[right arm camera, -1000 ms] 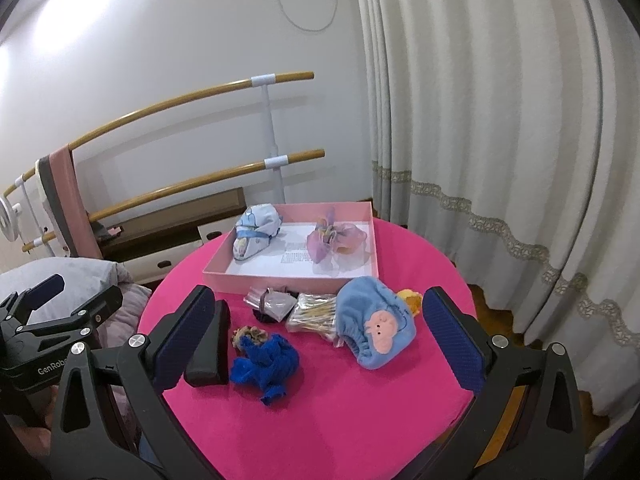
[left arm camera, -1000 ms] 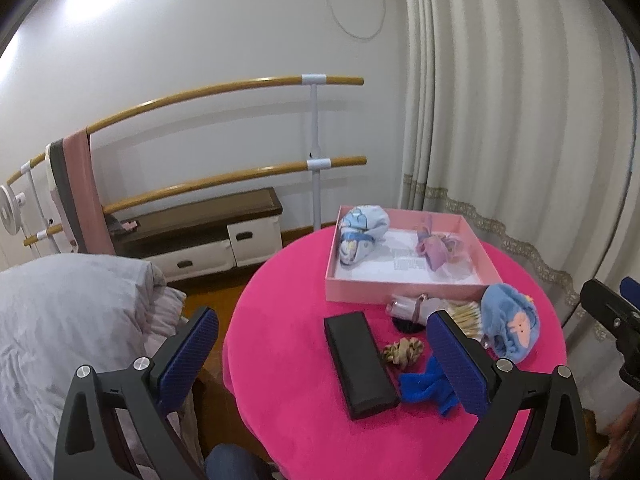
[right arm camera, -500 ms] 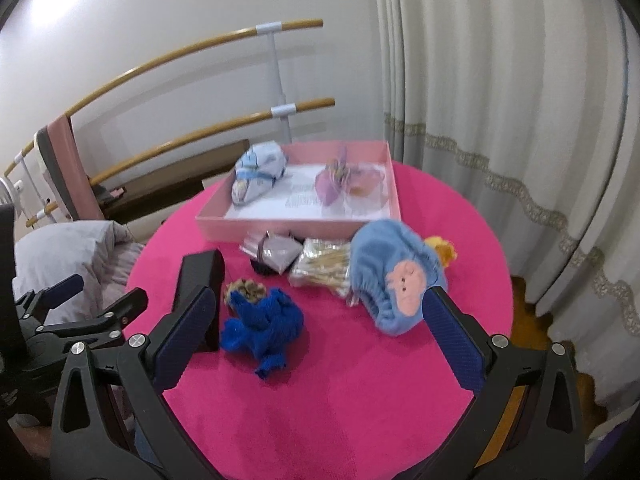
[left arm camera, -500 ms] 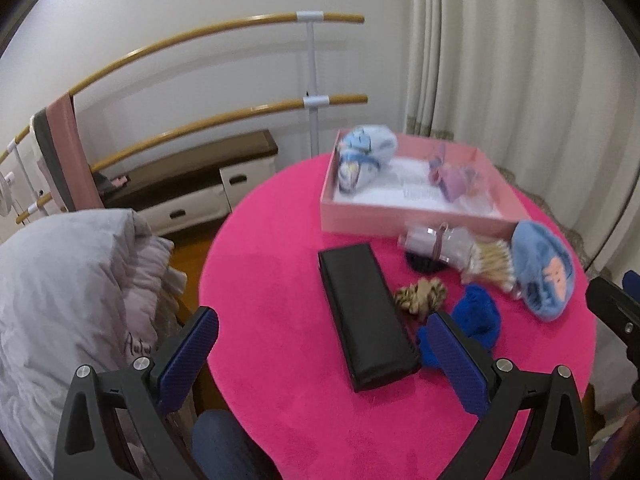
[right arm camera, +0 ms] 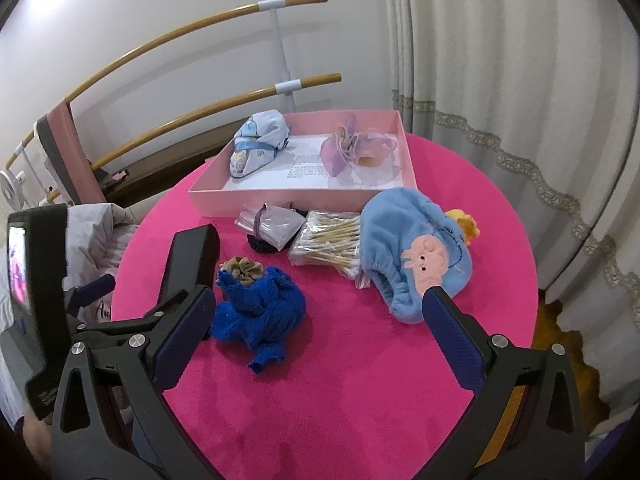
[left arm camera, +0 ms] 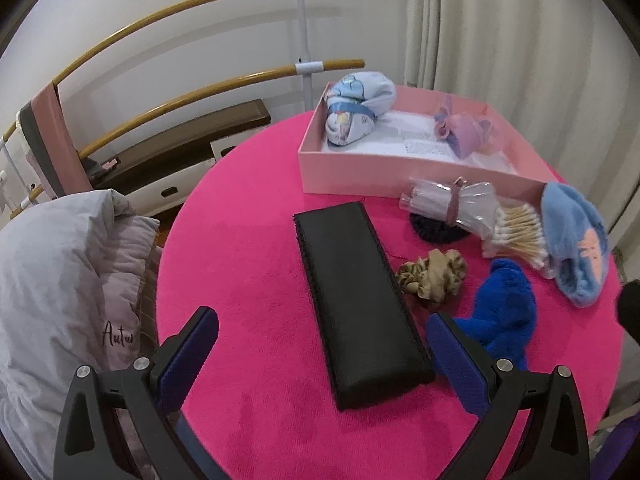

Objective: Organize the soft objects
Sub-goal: 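Grasp the black pouch with the left gripper while the right grasps the blue knitted cloth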

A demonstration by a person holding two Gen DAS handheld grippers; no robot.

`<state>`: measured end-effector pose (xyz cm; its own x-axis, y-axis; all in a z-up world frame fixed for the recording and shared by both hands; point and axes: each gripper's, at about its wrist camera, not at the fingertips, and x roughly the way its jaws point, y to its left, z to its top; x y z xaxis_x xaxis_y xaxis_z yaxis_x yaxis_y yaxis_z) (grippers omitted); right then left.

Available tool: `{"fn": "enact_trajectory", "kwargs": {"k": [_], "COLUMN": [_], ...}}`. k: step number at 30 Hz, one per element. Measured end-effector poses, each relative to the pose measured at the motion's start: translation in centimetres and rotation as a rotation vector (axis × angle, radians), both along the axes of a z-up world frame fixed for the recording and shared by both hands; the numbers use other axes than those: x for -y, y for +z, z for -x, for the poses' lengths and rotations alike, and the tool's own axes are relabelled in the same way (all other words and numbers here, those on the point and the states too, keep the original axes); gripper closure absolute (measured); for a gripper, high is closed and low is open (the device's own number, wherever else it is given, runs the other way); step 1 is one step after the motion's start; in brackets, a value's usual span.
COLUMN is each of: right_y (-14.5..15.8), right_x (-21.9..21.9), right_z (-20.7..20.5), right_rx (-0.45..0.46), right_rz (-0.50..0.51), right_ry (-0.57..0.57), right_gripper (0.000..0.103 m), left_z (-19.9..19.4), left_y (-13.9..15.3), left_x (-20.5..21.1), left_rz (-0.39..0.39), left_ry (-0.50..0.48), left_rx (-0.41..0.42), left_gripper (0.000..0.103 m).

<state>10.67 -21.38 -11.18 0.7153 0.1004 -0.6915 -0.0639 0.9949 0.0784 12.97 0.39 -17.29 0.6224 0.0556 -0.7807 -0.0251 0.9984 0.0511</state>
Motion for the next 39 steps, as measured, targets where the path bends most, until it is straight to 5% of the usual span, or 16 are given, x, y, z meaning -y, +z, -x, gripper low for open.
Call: {"fn": "enact_trajectory", "kwargs": {"k": [5, 12, 20, 25, 31, 39], "right_y": [-0.7, -1.7, -3.4, -4.2, -4.8, -7.7], "right_x": [-0.1, -1.0, -2.3, -2.9, -3.4, -4.0], "right_z": [-0.7, -1.6, -2.3, -2.5, -3.3, -4.6], "right_rx": [-0.022, -0.050, -0.091, -0.107, -0.119, -0.176], "right_rz": [0.002, 0.002, 0.012, 0.010, 0.020, 0.020], "right_ry": [0.004, 0.032, 0.066, 0.076, 0.077, 0.089], "right_gripper": [0.000, 0.000, 0.002, 0.002, 0.004, 0.042], "left_z": [-2.0, -3.1, -3.3, -4.2, -4.9, -3.6], "left_y": [-1.8, -2.7, -2.4, -2.2, -3.6, -3.2], "left_x": [-1.1, -1.9, -3.0, -3.2, -2.8, -3.7], "left_rz": [0.063, 0.180, 0.169, 0.126, 0.151, 0.144], "left_ry": [0.012, -0.074, -0.077, -0.014, -0.028, -0.036], "left_rx": [-0.018, -0.039, -0.034, -0.022, -0.041, -0.041], "left_gripper": [0.004, 0.052, 0.057, 0.034, 0.052, 0.063]}}
